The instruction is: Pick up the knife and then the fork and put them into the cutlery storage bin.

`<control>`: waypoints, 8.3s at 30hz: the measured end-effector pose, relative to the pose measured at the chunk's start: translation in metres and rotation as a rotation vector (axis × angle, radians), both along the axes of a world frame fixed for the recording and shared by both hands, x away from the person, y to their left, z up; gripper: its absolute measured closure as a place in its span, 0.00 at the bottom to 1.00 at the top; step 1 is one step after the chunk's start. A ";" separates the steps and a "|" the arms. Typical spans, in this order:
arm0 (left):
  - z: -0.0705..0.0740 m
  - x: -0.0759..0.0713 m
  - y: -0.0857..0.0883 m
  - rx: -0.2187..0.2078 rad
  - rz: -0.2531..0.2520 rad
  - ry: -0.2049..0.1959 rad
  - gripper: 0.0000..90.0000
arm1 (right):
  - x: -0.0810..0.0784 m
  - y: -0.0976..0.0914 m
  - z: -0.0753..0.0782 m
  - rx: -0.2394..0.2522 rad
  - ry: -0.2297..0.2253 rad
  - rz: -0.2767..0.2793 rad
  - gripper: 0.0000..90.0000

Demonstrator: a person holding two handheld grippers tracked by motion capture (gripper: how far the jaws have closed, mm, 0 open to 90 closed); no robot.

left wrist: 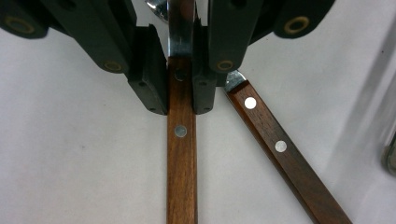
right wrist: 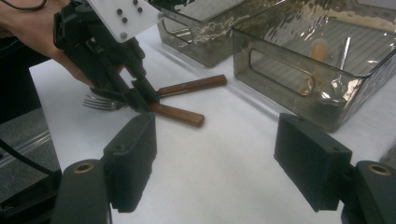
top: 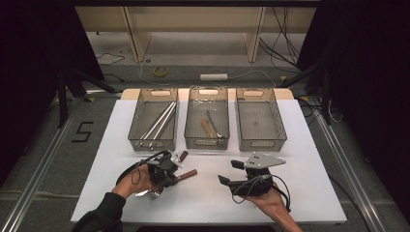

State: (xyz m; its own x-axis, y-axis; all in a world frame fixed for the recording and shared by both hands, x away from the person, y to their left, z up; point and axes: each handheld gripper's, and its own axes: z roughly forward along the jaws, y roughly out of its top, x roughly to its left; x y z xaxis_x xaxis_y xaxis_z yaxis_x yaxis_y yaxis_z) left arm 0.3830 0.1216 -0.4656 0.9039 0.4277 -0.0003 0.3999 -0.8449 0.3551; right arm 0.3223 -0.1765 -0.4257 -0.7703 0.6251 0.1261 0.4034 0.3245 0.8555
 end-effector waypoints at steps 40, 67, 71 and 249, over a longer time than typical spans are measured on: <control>0.040 -0.031 -0.036 -0.065 -0.148 0.106 0.85 | -0.009 0.064 -0.024 -0.280 -0.108 0.281 0.34; 0.045 -0.038 -0.055 -0.038 -0.193 0.165 0.85 | -0.023 0.073 -0.035 -0.489 -0.296 0.393 0.65; 0.045 -0.039 -0.055 -0.044 -0.194 0.167 0.85 | -0.026 0.073 -0.037 -0.508 -0.321 0.423 0.72; 0.029 -0.028 0.032 -0.394 0.478 -0.261 0.22 | 0.060 -0.052 0.018 -0.023 0.004 -0.221 0.39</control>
State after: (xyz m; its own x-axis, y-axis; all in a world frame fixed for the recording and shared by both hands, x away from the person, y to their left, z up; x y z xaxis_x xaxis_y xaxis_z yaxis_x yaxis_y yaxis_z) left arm 0.3553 0.1537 -0.4369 0.6068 0.7935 -0.0454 0.5567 -0.3836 0.7368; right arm 0.3825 -0.2284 -0.4074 -0.6141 0.7812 0.1124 0.4701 0.2477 0.8472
